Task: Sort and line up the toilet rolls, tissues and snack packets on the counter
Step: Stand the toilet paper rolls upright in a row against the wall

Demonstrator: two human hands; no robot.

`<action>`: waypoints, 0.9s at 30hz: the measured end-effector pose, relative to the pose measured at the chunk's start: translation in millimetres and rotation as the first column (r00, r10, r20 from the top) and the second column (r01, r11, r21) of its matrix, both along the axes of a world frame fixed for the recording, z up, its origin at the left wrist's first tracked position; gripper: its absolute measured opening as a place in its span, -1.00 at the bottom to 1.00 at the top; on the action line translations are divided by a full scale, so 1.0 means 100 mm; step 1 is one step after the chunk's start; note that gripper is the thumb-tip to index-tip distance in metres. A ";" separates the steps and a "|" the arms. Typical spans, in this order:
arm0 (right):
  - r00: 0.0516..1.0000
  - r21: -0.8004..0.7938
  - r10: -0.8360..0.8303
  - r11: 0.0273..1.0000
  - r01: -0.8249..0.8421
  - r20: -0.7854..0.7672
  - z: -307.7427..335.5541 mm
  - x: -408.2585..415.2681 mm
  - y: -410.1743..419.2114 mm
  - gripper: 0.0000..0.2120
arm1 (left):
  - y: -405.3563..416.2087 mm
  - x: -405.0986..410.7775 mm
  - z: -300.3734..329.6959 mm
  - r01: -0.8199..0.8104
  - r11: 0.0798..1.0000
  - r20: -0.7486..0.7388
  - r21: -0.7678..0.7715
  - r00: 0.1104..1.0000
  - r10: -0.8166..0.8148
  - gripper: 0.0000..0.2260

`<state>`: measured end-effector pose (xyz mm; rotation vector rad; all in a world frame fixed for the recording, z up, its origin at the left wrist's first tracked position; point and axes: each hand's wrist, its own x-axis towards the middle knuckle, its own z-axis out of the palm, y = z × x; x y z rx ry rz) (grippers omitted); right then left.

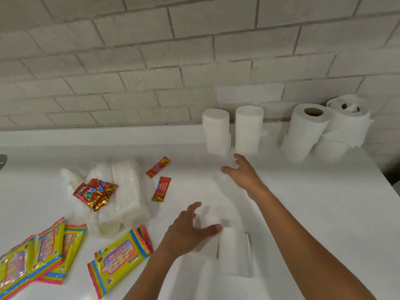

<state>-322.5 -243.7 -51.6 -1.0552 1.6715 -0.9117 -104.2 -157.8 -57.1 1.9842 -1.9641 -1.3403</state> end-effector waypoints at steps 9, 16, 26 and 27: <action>0.995 0.012 0.020 1.000 -0.021 0.098 -0.08 -0.09 0.38 -0.41 | -0.04 0.27 0.08 -0.133 0.990 -0.035 -0.041 0.991 0.131 -0.48; 0.985 0.054 0.106 0.992 -0.114 0.138 -0.18 -0.06 0.46 -0.47 | 0.11 0.21 0.11 -0.147 0.974 0.108 -0.170 0.980 0.167 -0.38; 0.891 0.072 0.327 0.928 -0.366 0.315 -0.07 0.18 0.56 -0.44 | -0.06 0.36 0.28 -0.273 0.934 -0.181 -0.232 0.955 0.234 -0.41; 0.873 0.060 0.363 0.914 -0.402 0.327 -0.02 0.21 0.56 -0.39 | -0.12 0.38 0.33 -0.287 0.929 -0.257 -0.233 0.940 0.226 -0.42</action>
